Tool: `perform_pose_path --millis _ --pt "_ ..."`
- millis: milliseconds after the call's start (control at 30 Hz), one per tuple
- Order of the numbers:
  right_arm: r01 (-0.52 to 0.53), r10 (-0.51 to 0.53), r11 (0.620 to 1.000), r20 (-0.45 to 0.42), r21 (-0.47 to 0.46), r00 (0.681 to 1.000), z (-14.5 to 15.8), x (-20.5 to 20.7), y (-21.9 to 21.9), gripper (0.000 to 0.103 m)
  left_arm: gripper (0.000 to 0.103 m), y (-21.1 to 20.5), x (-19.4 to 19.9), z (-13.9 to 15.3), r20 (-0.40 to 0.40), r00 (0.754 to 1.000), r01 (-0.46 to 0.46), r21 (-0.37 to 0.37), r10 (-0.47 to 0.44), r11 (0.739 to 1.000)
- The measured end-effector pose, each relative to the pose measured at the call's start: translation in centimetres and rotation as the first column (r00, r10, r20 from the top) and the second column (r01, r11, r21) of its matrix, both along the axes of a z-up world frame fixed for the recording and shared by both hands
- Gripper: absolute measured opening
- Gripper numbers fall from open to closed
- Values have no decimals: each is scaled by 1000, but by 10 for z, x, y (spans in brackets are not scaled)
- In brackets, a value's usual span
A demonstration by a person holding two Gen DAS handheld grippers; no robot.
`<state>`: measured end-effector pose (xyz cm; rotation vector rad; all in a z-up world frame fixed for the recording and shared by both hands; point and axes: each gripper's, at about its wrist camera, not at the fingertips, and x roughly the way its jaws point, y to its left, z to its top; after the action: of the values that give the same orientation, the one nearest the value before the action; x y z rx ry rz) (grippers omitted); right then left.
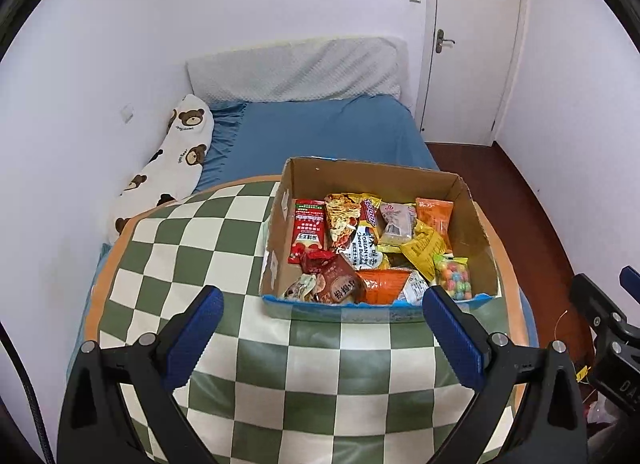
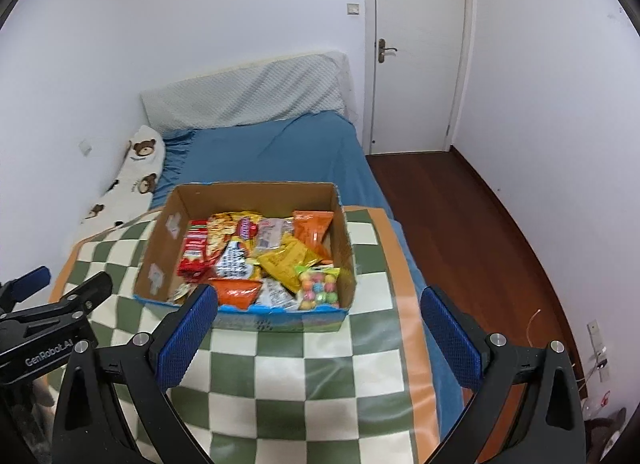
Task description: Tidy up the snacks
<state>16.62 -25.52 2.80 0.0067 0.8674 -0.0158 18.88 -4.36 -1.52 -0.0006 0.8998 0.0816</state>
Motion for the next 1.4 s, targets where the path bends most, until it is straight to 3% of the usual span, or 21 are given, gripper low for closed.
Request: perform_pose_path --millis 467,1400 --pt "31 -31 1000 -75 -1 997 -43 32 -3 103 102 -9 37 -30 -66 997 42 2 -42 999" --pt "28 -29 1000 -89 -12 996 -42 29 -4 103 103 -15 40 -28 -53 996 64 -10 -65 998"
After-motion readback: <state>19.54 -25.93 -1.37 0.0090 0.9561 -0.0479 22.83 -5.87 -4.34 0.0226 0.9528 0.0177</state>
